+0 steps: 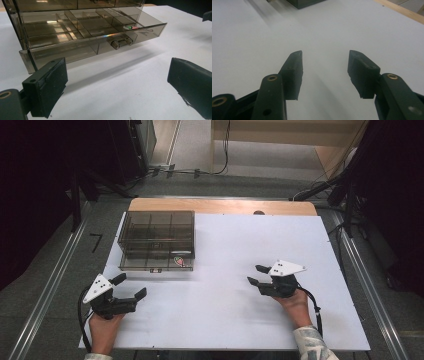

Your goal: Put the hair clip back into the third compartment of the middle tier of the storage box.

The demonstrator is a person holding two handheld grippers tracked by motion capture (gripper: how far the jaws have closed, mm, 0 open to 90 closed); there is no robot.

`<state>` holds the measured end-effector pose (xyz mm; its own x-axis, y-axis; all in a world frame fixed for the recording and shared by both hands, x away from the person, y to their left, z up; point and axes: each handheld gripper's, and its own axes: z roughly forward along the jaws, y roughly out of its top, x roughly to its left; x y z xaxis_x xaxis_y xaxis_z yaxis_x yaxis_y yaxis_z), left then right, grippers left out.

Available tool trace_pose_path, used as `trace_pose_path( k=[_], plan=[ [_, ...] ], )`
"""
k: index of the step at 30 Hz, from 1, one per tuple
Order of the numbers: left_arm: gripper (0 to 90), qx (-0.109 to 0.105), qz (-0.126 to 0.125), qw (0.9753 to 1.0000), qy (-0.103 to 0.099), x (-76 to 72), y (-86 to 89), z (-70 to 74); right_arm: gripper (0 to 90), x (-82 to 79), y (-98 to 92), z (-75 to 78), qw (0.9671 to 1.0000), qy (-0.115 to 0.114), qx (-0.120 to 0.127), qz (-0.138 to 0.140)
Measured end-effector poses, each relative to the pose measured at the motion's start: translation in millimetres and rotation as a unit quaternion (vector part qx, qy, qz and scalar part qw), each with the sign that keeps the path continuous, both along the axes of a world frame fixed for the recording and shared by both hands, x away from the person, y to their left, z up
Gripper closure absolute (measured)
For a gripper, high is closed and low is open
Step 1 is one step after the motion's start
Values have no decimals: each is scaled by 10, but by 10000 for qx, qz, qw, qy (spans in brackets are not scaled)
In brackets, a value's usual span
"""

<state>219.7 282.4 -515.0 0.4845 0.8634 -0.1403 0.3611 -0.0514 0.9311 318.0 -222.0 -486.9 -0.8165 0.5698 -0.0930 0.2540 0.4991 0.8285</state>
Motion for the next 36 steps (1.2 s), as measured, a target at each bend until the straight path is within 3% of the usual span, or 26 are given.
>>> trace_pose_path(
  k=[13,28,36],
  plan=[
    [33,-29,18,10000,8,1,4,-1,400,-137,-487,-140,9989,128,94,-437],
    [33,-28,6,10000,-2,0,6,-1,379,-292,-982,-145,9962,120,45,-866],
    [33,-29,7,10000,1,1,5,-1,370,-417,-1332,-156,9931,120,91,-1162]
  ],
)
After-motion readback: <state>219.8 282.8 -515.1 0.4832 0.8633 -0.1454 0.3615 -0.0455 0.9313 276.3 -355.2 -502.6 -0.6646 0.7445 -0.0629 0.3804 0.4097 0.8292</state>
